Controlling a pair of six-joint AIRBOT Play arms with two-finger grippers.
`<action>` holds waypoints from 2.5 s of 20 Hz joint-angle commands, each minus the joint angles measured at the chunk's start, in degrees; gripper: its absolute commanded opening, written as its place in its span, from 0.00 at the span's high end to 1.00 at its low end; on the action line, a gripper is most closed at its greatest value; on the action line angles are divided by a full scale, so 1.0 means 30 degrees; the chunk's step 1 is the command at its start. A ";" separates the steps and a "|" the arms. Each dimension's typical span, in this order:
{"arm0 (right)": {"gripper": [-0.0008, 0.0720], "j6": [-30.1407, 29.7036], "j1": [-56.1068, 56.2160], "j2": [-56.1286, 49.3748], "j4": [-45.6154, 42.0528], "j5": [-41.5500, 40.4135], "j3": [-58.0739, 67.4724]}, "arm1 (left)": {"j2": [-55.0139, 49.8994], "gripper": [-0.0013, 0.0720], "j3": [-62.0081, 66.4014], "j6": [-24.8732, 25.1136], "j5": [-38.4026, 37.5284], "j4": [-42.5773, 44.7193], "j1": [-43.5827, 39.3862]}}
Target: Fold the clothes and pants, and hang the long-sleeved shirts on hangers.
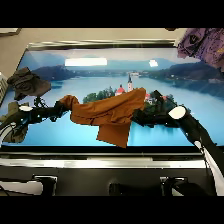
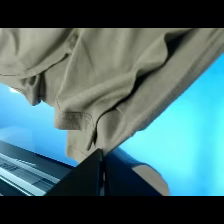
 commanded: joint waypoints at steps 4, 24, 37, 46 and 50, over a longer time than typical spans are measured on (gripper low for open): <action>0.95 0.2040 0.0015 0.0809 -0.3606 0.0233 0.1741 | 0.0605 0.96 0.2237 0.0044 -0.2652 0.0954 0.0372; 0.95 0.5479 0.0015 0.6768 -1.4804 0.7162 2.4800 | 1.8367 0.96 1.3784 -0.7031 -0.7927 1.0768 0.5967; 0.95 0.6237 0.0015 -0.5865 -1.7165 0.4080 2.1857 | 0.4801 0.96 1.3741 -0.5967 -0.4634 1.3027 0.1107; 0.86 0.7533 0.0015 -1.4440 -1.4870 0.3738 2.1864 | -0.3490 0.96 1.3748 -0.6040 -0.3126 1.2874 -0.1581; 0.46 0.4452 0.0007 -1.3974 -1.4273 0.6317 2.2039 | -0.2892 0.22 1.4345 -0.6040 -0.4852 1.1825 -0.0976</action>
